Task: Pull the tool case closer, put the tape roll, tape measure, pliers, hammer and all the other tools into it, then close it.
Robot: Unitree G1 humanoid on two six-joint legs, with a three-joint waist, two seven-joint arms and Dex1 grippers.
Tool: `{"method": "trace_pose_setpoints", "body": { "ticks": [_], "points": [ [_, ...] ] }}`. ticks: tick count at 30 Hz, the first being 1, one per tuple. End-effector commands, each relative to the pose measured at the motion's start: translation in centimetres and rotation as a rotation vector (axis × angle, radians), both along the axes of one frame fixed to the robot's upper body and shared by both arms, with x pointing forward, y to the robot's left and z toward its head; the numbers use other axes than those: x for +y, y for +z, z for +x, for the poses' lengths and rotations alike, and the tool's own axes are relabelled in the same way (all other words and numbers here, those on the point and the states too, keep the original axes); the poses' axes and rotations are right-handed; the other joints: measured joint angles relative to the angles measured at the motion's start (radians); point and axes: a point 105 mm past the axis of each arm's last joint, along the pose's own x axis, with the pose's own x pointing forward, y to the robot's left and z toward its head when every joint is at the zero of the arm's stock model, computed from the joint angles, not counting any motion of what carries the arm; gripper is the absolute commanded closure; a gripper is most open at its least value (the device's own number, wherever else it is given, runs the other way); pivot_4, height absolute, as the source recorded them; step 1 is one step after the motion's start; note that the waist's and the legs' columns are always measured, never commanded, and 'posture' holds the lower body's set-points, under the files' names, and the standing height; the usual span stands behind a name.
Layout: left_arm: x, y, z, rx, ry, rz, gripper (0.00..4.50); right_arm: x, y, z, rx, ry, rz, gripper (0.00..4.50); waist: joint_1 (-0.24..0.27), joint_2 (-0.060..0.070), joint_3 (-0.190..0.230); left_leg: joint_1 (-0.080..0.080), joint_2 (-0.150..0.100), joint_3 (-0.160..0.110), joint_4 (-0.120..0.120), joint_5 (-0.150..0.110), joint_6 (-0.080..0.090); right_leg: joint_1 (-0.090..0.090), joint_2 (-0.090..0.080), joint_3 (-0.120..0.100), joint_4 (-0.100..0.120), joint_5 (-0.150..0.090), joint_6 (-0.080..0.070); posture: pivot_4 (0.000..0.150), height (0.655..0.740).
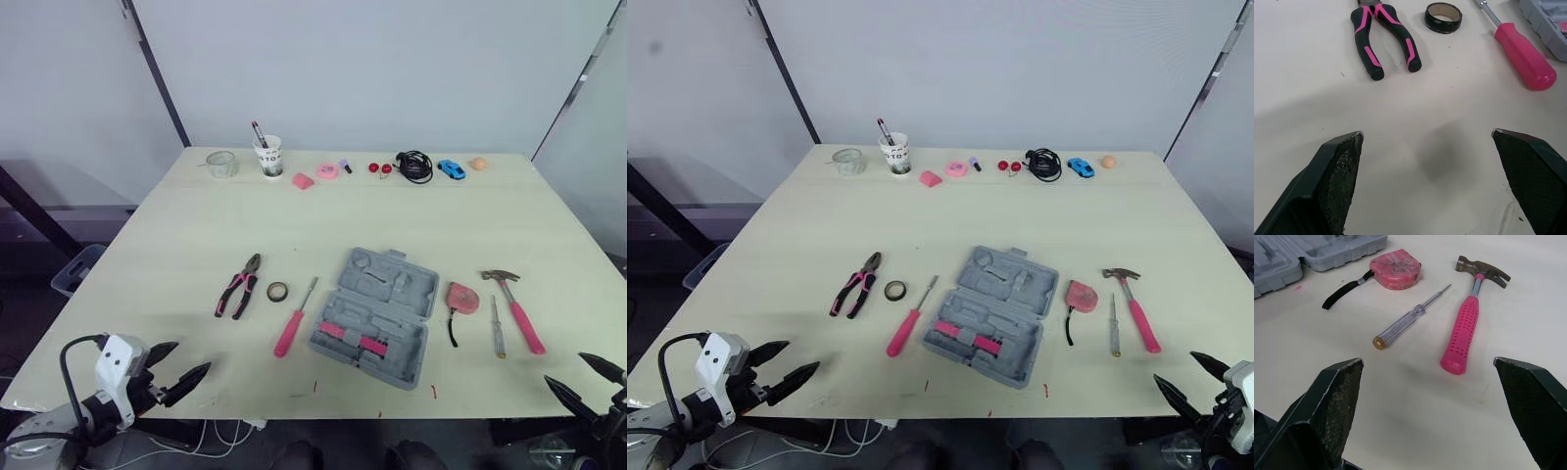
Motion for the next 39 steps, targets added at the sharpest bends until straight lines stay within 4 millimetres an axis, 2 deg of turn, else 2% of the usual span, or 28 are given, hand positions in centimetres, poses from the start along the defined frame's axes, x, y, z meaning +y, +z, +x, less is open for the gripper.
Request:
{"method": "trace_pose_setpoints", "body": {
  "ticks": [1, 11, 20, 26, 33, 39],
  "points": [
    [-0.1, 0.7, 0.3, -0.037, -0.027, 0.031, 0.02, -0.3, 0.8, 0.1, -0.028, -0.006, -0.011, 0.00, 0.000, 0.000, 0.000, 0.000, 0.000, 0.000, 0.000, 0.000, 0.000, 0.000, 0.000, 0.000, 0.000, 0.000, 0.000, 0.150, 0.7400],
    [0.1, 0.7, 0.8, -0.040, -0.054, 0.013, 0.02, -0.2, 0.6, 0.5, -0.044, -0.003, -0.001, 0.00, 0.000, 0.000, 0.000, 0.000, 0.000, 0.000, 0.000, 0.000, 0.000, 0.000, 0.000, 0.000, -0.001, 0.000, 0.000, 0.150, 0.7400],
    [-0.4, 1.7, 2.0, -0.042, -0.136, -0.029, 0.02, 0.7, 1.8, 1.5, -0.086, 0.029, 0.010, 0.00, 0.000, 0.000, 0.000, -0.001, 0.000, 0.000, 0.000, 0.000, 0.000, 0.000, 0.000, 0.000, -0.001, 0.000, 0.000, 0.150, 0.7400],
    [-1.7, 2.6, 3.8, -0.045, -0.246, -0.006, 0.02, 2.7, 2.6, 2.9, -0.080, 0.095, 0.011, 0.00, 0.000, 0.000, 0.000, -0.001, 0.000, -0.001, 0.000, 0.000, 0.000, 0.000, 0.000, -0.001, -0.001, 0.000, 0.000, 0.150, 0.7400],
    [-5.0, 3.6, 7.3, -0.058, -0.428, 0.015, 0.02, 5.7, 3.2, 5.2, -0.027, 0.176, 0.022, 0.00, 0.003, 0.000, 0.001, -0.002, -0.003, -0.001, 0.000, 0.000, 0.000, 0.000, 0.001, -0.001, -0.001, 0.000, 0.000, 0.150, 0.7400],
    [-7.2, 3.6, 9.7, -0.054, -0.559, 0.054, 0.02, 7.7, 3.5, 6.7, -0.007, 0.219, -0.001, 0.00, 0.000, 0.000, 0.001, -0.003, -0.006, -0.002, 0.000, 0.000, 0.000, 0.000, 0.003, -0.001, -0.002, 0.001, 0.001, 0.150, 0.7400]
  ]
}}
